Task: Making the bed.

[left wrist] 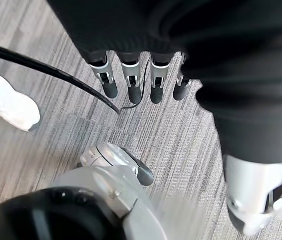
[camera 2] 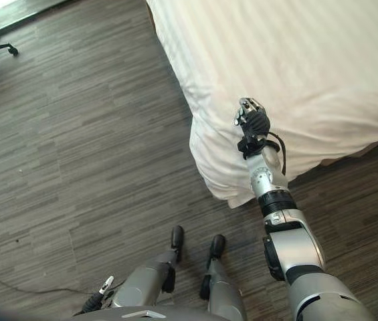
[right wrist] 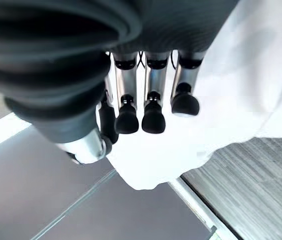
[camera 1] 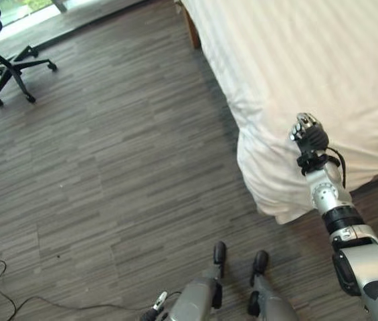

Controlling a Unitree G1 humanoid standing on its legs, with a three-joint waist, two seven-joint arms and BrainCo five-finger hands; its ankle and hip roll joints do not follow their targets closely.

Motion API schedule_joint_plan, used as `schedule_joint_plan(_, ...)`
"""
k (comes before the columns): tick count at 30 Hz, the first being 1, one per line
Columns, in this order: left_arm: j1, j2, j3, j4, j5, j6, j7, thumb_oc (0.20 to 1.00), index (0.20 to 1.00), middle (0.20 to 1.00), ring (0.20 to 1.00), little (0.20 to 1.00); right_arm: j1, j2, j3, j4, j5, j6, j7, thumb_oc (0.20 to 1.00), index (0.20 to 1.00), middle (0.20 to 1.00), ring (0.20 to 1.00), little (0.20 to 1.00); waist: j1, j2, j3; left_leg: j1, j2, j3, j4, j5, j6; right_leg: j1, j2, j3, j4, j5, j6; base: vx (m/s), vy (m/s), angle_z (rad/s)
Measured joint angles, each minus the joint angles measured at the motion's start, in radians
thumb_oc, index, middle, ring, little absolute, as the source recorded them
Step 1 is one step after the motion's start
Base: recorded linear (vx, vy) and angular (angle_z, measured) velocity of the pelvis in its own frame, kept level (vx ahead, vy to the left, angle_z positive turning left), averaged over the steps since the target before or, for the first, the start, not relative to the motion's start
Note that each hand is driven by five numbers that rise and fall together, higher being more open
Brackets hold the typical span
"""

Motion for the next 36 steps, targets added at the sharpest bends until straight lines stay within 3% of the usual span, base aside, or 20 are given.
schedule_joint_plan(5,-0.009,0.000,-0.013,-0.008,-0.014,0.001,0.004,1.000,1.000,1.000,1.000,1.000,-0.023,0.002,-0.031,0.069,0.023,-0.013,0.009,0.200,0.200,0.200,0.200,0.200,-0.001,0.010,0.008,-0.027,-0.001,0.003,0.000,0.002,0.001,-0.029,-0.001,0.004,0.000,0.002,-0.002,0.00,0.000,0.00)
schedule_joint_plan(10,-0.020,-0.003,-0.006,-0.012,-0.016,0.001,0.017,1.000,1.000,1.000,1.000,1.000,0.146,0.075,-0.048,-0.086,0.020,-0.043,0.043,0.200,0.200,0.200,0.200,0.200,-0.007,-0.002,0.012,-0.026,0.001,0.010,0.000,-0.004,-0.008,-0.031,0.000,0.009,0.000,0.000,0.000,0.03,-0.004,-0.04)
schedule_joint_plan(13,-0.041,-0.009,-0.004,-0.014,-0.016,0.000,0.018,1.000,1.000,1.000,1.000,1.000,0.296,0.150,-0.030,-0.066,0.020,-0.020,0.047,0.200,0.200,0.200,0.200,0.200,-0.032,-0.014,0.015,-0.024,0.002,0.016,0.000,-0.006,-0.011,-0.031,0.001,0.010,0.000,-0.004,0.004,0.04,0.000,-0.01)
schedule_joint_plan(14,-0.051,-0.009,0.015,-0.014,-0.018,-0.003,0.019,1.000,1.000,1.000,1.000,1.000,0.377,0.195,-0.036,0.048,0.023,0.021,0.033,0.200,0.200,0.200,0.200,0.200,-0.034,-0.021,0.019,-0.025,0.002,0.017,-0.001,-0.007,-0.012,-0.033,0.001,0.014,0.000,-0.003,0.004,0.02,0.003,-0.07)
schedule_joint_plan(17,-0.068,-0.012,0.018,-0.009,-0.052,-0.012,0.019,1.000,1.000,1.000,1.000,1.000,0.495,0.216,-0.029,0.197,0.030,0.070,0.016,0.200,0.200,0.200,0.200,0.200,-0.049,-0.017,0.026,-0.028,-0.002,0.023,-0.001,-0.007,-0.012,-0.038,-0.003,0.022,0.000,0.000,0.001,0.03,-0.008,-0.08)
schedule_joint_plan(19,-0.073,-0.011,0.033,-0.005,-0.056,-0.016,0.023,1.000,1.000,1.000,1.000,1.000,0.565,0.209,-0.038,0.266,0.027,0.078,0.023,0.200,0.200,0.200,0.200,0.200,-0.084,-0.020,0.032,-0.028,-0.002,0.026,-0.002,-0.007,-0.012,-0.039,-0.003,0.025,0.000,0.000,0.001,0.02,-0.016,-0.05)
schedule_joint_plan(25,-0.076,-0.010,0.058,0.001,-0.056,-0.021,0.023,1.000,1.000,1.000,1.000,1.000,0.584,0.129,-0.184,0.347,0.020,0.081,0.015,0.200,0.200,0.200,0.200,0.200,-0.098,-0.014,0.037,-0.026,0.001,0.028,-0.002,-0.008,-0.014,-0.039,0.000,0.031,0.000,-0.004,0.006,0.02,-0.001,-0.02)
schedule_joint_plan(28,-0.074,-0.002,0.065,0.001,-0.056,-0.026,0.023,1.000,1.000,1.000,1.000,1.000,0.547,0.038,-0.317,0.317,0.032,0.063,-0.002,0.200,0.200,0.200,0.200,0.200,-0.106,-0.004,0.042,-0.017,0.001,0.028,-0.002,-0.008,-0.013,-0.030,-0.001,0.032,0.000,-0.001,0.006,0.01,0.003,0.00)
schedule_joint_plan(32,-0.056,0.003,0.065,-0.008,-0.056,-0.032,0.022,1.000,1.000,1.000,1.000,1.000,0.497,-0.091,-0.469,0.217,0.111,0.016,-0.048,0.200,0.200,0.200,0.200,0.200,-0.111,0.002,0.042,-0.013,0.000,0.030,-0.002,-0.008,-0.012,-0.027,-0.001,0.035,0.000,-0.001,0.006,0.00,0.000,0.00)
schedule_joint_plan(33,-0.048,0.002,0.062,-0.016,-0.056,-0.031,0.022,1.000,1.000,1.000,1.000,1.000,0.501,-0.118,-0.478,0.136,0.118,-0.030,-0.061,0.200,0.200,0.200,0.200,0.200,-0.116,0.001,0.042,-0.014,0.000,0.030,-0.002,-0.005,-0.008,-0.029,0.000,0.036,0.000,-0.001,0.006,-0.02,-0.002,-0.07)
schedule_joint_plan(35,-0.025,-0.015,0.057,-0.073,-0.056,-0.031,0.025,1.000,1.000,1.000,1.000,1.000,0.546,-0.115,-0.421,-0.313,0.114,-0.093,-0.075,0.200,0.200,0.200,0.200,0.200,-0.141,-0.001,0.042,-0.013,0.004,0.047,-0.002,-0.005,-0.008,-0.034,0.003,0.047,0.000,0.009,-0.004,-0.05,-0.001,-0.15)
schedule_joint_plan(36,-0.026,-0.017,0.048,-0.085,-0.056,-0.033,0.025,1.000,1.000,1.000,1.000,1.000,0.528,-0.106,-0.401,-0.380,0.117,-0.098,-0.074,0.200,0.200,0.200,0.200,0.200,-0.143,-0.002,0.042,-0.013,0.005,0.051,-0.002,-0.005,-0.008,-0.035,0.004,0.051,0.000,0.009,-0.004,-0.04,0.006,-0.16)
